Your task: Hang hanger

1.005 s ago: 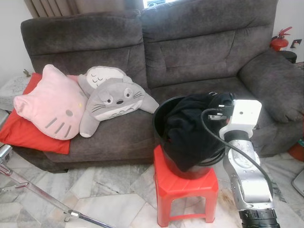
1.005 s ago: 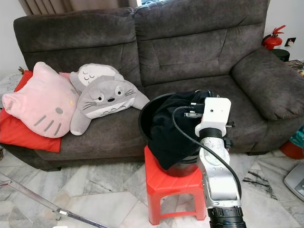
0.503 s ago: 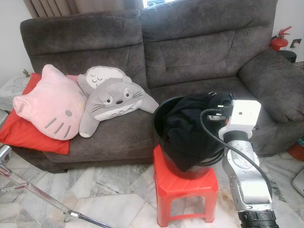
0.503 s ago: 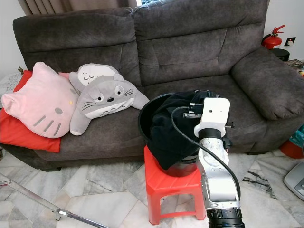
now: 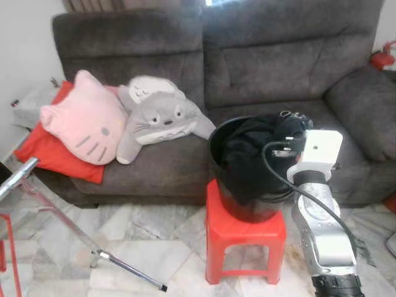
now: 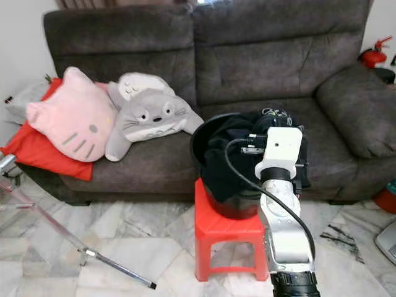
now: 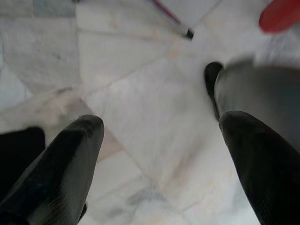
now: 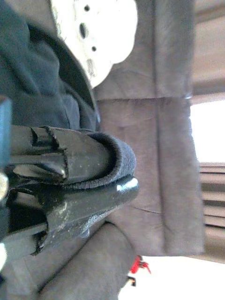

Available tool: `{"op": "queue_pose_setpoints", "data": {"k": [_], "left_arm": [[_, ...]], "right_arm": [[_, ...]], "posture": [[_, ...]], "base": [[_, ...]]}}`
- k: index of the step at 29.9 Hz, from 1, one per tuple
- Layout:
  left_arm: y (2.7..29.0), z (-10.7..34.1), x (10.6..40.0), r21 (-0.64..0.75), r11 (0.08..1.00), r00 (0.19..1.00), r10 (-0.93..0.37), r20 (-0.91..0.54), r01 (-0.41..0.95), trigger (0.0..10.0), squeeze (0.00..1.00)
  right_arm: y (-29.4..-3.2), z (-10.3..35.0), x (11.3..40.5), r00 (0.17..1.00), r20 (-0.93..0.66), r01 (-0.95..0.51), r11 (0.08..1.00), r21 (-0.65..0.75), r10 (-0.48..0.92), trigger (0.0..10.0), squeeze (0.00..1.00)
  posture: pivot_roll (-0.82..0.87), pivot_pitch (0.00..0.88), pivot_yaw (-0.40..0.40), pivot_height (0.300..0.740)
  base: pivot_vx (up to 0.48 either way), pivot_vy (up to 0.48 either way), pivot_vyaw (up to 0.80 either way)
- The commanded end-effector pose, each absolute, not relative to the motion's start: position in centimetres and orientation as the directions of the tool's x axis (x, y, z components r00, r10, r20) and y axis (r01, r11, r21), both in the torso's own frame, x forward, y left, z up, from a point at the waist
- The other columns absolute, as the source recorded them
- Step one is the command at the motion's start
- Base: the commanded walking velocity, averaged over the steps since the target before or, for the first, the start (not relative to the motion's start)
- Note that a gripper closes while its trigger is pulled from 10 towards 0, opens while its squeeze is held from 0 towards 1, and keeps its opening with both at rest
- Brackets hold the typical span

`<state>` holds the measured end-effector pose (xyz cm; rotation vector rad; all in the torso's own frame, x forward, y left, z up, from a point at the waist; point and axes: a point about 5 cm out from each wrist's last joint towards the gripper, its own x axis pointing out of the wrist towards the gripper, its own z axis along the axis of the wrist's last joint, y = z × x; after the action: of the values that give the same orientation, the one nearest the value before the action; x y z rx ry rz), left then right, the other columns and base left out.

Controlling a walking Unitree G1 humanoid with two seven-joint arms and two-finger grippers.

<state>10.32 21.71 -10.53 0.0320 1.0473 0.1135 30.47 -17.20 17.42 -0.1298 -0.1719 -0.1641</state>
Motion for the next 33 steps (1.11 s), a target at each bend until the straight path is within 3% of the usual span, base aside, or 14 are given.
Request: {"op": "queue_pose_setpoints", "data": {"k": [1,33], "left_arm": [[22.54,-10.23,10.84,0.098,0.992,0.504,0.126,-0.855,-0.082,10.0,0.00],[22.53,-10.28,10.66,0.097,0.990,0.502,0.135,-0.854,-0.102,10.0,0.00]], "right_arm": [[-16.79,18.01,30.37,0.969,0.201,0.165,0.981,-0.104,-0.142,10.0,0.00],[-17.18,18.50,30.56,0.957,0.221,0.215,0.972,-0.098,-0.189,10.0,0.00]], "posture": [[-0.23,0.000,0.142,0.732],[-0.22,0.000,0.138,0.732]], "base": [[-0.285,0.000,0.00],[-0.290,0.000,0.00]]}}
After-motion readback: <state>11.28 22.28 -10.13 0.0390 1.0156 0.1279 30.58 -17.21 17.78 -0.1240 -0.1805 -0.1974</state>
